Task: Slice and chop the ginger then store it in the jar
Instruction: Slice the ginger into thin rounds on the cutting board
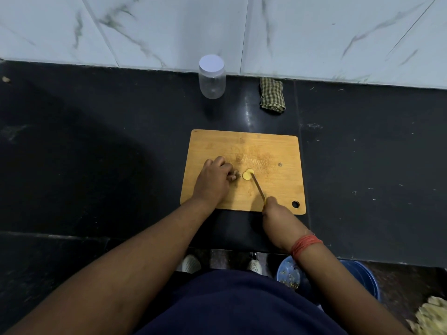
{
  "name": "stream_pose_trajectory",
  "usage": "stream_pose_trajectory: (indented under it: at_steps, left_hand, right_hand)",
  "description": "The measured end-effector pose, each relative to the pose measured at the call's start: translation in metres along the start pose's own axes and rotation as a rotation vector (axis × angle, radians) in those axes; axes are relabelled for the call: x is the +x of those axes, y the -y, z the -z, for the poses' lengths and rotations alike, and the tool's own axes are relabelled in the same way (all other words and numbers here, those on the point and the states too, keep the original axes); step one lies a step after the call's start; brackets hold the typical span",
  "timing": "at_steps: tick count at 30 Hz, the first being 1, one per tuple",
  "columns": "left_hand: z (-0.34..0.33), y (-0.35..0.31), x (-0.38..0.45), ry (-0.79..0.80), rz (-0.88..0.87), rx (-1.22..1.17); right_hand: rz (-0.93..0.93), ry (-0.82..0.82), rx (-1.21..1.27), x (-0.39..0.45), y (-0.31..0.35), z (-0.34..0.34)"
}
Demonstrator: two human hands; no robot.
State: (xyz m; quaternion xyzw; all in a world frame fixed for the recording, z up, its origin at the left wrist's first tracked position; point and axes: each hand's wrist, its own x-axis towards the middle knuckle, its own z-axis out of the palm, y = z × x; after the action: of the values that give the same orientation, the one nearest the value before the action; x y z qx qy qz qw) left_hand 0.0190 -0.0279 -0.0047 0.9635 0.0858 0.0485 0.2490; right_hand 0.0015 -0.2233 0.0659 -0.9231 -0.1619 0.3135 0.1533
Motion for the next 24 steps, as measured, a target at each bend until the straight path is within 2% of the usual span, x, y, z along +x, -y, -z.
stream_pose_trajectory:
  at_steps: [8, 24]
  left_hand:
    - [0.003, 0.0, 0.001, 0.016, -0.004, 0.006]
    - [0.002, -0.001, 0.0, -0.011, -0.046, 0.009]
  right_hand:
    - [-0.026, 0.031, 0.082, 0.019, 0.031, 0.008]
    - [-0.019, 0.057, -0.004, 0.033, 0.036, 0.007]
